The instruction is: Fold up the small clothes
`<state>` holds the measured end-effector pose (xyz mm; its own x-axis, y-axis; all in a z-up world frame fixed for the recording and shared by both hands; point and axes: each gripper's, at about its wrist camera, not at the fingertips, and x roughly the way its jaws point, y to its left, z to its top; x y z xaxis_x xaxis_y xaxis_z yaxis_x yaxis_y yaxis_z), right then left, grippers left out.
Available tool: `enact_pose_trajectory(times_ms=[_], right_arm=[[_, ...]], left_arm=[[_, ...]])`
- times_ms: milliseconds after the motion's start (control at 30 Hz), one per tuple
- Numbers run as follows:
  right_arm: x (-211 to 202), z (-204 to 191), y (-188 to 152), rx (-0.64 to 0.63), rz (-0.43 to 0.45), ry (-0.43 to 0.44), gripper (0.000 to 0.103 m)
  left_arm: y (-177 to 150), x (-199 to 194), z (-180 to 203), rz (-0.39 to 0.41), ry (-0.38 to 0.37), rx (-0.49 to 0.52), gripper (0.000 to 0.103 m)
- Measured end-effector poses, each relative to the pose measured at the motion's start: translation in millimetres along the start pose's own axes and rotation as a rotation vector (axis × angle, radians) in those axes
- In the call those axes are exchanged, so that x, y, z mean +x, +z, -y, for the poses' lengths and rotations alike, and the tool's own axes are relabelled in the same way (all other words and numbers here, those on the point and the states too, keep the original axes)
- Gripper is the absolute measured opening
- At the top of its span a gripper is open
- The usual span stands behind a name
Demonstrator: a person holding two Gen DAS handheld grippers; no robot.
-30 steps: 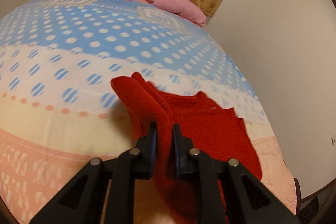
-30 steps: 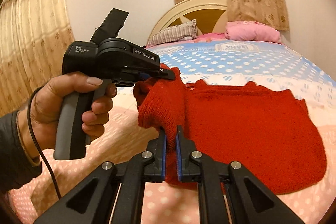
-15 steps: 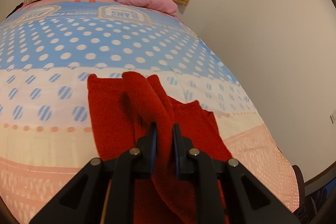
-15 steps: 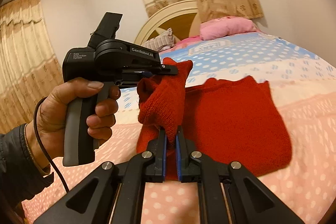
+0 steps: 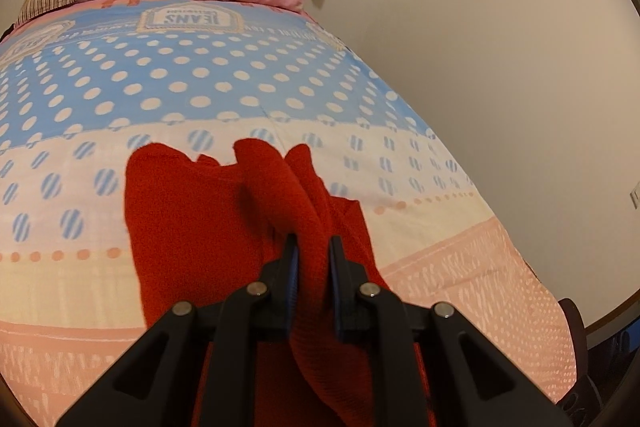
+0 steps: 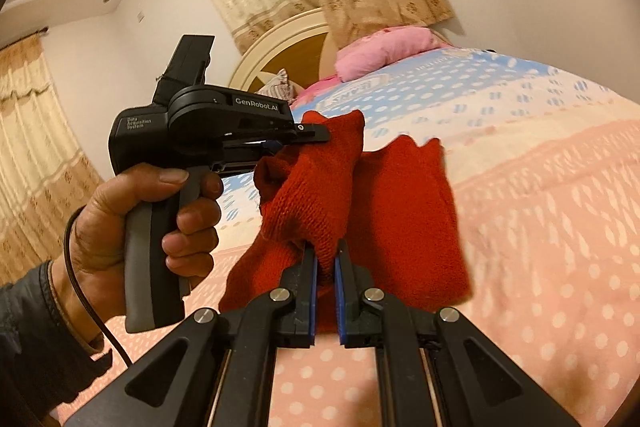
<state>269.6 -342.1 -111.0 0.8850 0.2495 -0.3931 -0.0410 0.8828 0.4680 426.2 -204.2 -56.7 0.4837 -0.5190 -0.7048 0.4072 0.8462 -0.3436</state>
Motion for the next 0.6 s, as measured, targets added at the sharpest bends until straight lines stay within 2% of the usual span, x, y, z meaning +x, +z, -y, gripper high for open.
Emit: enact_pose_trajectory(times_ms=[600], right_arm=[[-3.6,35.6,-8.3,0.160,-0.040,0.013,0.006]], left_arm=[[-4.4,26.5,34.3,-0.032,0.026,0.073,0.014]])
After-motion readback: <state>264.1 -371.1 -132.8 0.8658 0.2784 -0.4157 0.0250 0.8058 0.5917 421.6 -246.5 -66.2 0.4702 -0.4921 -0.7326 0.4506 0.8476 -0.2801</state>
